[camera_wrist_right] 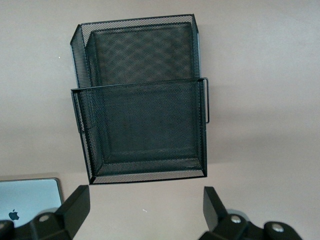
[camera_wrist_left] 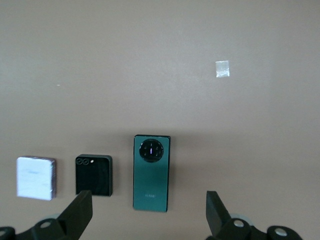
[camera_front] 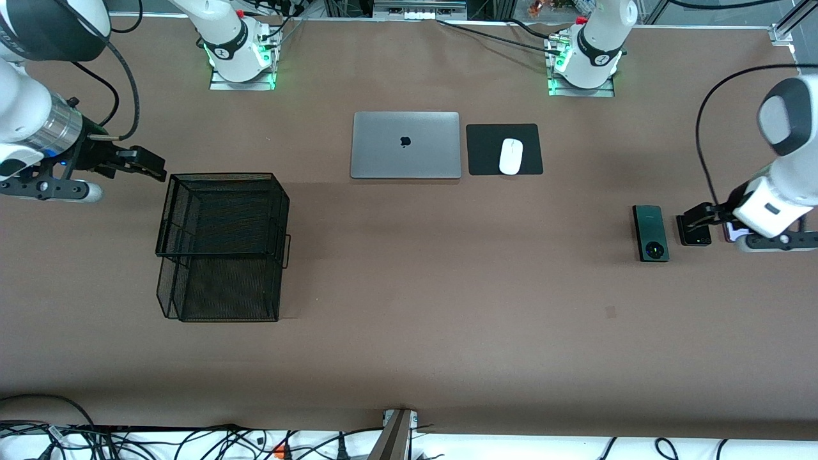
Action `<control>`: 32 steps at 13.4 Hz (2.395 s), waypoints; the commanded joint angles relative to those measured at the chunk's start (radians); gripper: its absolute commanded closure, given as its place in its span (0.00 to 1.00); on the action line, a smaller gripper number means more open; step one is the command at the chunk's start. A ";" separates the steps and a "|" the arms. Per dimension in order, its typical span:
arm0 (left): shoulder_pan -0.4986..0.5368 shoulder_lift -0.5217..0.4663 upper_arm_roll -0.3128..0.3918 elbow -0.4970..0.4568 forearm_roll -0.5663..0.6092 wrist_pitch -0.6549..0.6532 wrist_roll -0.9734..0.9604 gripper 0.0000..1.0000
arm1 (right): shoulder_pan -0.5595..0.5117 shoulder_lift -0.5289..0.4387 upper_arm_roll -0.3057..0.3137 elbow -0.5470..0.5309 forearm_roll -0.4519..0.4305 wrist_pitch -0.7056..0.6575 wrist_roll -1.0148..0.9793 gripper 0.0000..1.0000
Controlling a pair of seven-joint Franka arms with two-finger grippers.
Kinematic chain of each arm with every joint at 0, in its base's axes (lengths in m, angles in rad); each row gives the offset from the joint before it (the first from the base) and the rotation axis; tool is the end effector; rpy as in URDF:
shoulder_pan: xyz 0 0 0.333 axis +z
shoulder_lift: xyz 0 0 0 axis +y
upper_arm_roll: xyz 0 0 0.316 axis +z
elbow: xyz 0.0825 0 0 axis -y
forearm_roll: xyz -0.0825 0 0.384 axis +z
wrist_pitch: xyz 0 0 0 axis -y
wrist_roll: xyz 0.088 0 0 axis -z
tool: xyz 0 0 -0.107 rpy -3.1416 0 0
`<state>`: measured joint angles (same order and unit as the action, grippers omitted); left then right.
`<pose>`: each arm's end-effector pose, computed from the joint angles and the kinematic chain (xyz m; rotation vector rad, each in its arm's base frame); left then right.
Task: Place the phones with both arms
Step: 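Lower the left gripper and grasp the green phone, then lift the green phone with the left gripper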
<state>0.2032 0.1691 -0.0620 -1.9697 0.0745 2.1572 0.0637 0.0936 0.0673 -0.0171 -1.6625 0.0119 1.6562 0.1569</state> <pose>0.5861 0.0875 0.3885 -3.0873 -0.0584 -0.0208 0.5739 0.0454 0.5502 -3.1348 0.1284 0.1167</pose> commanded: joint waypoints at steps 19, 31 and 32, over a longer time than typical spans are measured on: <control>0.113 0.256 -0.007 -0.390 0.019 0.783 0.167 0.00 | -0.011 -0.003 -0.015 0.010 0.007 0.031 0.016 0.00; 0.119 0.310 -0.030 -0.373 0.002 0.785 -0.001 0.41 | 0.014 0.103 -0.009 -0.002 0.002 0.258 0.015 0.00; 0.119 0.310 -0.030 -0.365 0.002 0.783 -0.005 0.54 | 0.027 0.103 -0.009 -0.003 0.002 0.254 0.015 0.00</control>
<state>0.3202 0.4302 -0.0705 -2.3561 0.0750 2.9265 0.0905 0.0990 0.1742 -0.0297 -1.6605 0.0108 1.9017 0.1614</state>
